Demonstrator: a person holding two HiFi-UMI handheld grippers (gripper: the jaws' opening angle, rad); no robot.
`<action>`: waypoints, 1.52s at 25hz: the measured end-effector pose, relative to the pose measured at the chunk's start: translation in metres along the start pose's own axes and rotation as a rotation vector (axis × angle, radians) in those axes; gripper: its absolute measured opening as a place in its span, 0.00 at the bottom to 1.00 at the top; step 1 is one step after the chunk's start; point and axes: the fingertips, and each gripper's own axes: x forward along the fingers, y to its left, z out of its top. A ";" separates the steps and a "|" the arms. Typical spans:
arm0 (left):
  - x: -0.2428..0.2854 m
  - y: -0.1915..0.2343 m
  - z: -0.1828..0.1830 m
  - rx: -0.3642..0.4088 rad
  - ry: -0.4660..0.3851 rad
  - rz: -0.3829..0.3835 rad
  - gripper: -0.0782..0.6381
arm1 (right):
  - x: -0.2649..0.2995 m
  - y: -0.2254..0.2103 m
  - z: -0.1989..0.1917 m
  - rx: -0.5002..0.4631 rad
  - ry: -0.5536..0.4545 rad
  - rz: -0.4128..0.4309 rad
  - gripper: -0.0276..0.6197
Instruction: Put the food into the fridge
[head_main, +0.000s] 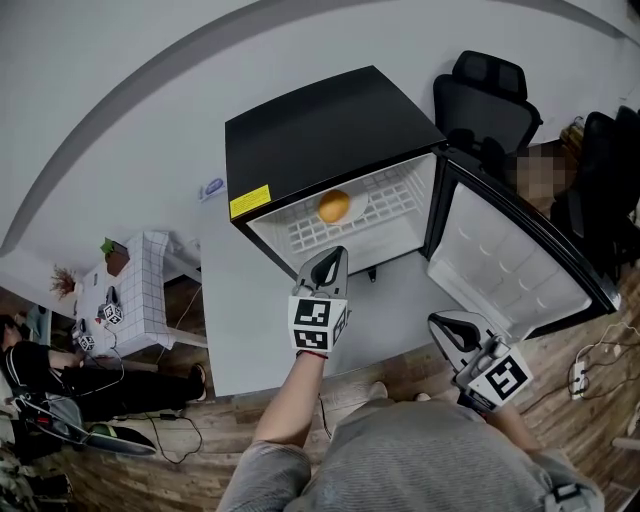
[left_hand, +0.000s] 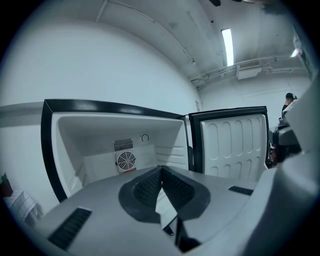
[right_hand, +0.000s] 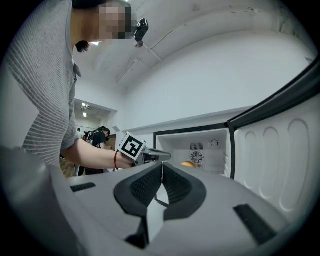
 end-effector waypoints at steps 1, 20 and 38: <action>-0.005 -0.003 0.001 -0.010 -0.006 0.001 0.12 | -0.001 0.001 0.000 0.000 0.002 0.002 0.06; -0.119 -0.106 0.001 -0.202 -0.148 -0.092 0.12 | -0.020 0.013 0.003 -0.006 -0.011 0.057 0.06; -0.150 -0.199 0.017 -0.205 -0.273 -0.245 0.12 | -0.049 0.024 0.002 -0.017 -0.005 0.112 0.06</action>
